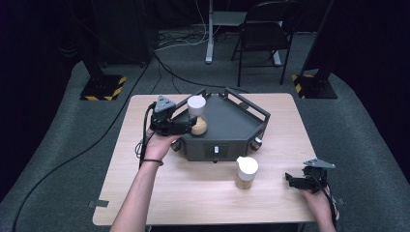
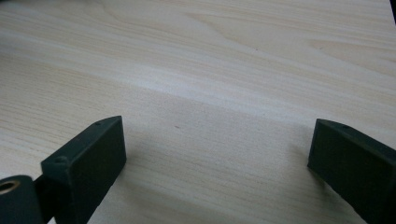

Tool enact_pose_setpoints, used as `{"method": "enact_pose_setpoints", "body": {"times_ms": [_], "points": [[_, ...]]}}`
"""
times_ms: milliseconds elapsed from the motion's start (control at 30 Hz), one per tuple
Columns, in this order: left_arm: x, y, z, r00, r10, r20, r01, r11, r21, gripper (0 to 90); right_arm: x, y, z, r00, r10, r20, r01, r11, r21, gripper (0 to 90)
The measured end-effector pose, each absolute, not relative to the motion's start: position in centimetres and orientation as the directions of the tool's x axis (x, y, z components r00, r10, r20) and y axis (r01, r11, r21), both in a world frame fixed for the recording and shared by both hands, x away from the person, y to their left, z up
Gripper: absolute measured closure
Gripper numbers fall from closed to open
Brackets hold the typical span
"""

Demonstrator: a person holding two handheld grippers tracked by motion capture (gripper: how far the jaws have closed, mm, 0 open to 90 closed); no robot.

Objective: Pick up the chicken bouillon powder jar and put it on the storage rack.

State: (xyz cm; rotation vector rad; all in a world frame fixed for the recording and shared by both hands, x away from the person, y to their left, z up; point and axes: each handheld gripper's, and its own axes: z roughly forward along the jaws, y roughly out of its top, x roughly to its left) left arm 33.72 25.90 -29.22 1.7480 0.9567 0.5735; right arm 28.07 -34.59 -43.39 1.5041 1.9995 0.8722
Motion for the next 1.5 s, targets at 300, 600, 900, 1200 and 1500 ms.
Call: {"method": "enact_pose_setpoints", "body": {"times_ms": [300, 600, 900, 1200, 1500], "points": [[29.6, 28.3, -31.6, 0.554, 0.831, -0.039, 0.298, -0.155, 0.942, 3.3, 28.1, -34.6, -43.4, -0.275, 0.961, -0.005, 0.65, 0.19, 0.736, 3.2], [26.1, 30.2, -35.4, 0.506, 0.862, -0.029, 0.32, -0.156, 0.934, 3.2, 28.1, -34.6, -43.4, -0.275, 0.961, -0.005, 0.65, 0.19, 0.736, 3.2], [24.2, 31.3, -38.3, 0.476, 0.879, -0.026, 0.354, -0.165, 0.921, 3.3, 28.1, -34.6, -43.4, -0.275, 0.961, -0.005, 0.65, 0.19, 0.736, 3.2], [24.6, 31.2, -41.4, 0.443, 0.896, -0.018, 0.406, -0.183, 0.896, 4.0, 28.1, -34.6, -43.4, -0.275, 0.961, -0.005, 0.65, 0.19, 0.735, 3.2], [26.4, 31.3, -43.8, 0.443, 0.896, -0.02, 0.474, -0.215, 0.854, 4.0, 28.1, -34.6, -43.4, -0.275, 0.961, -0.005, 0.65, 0.19, 0.735, 3.2]]}}
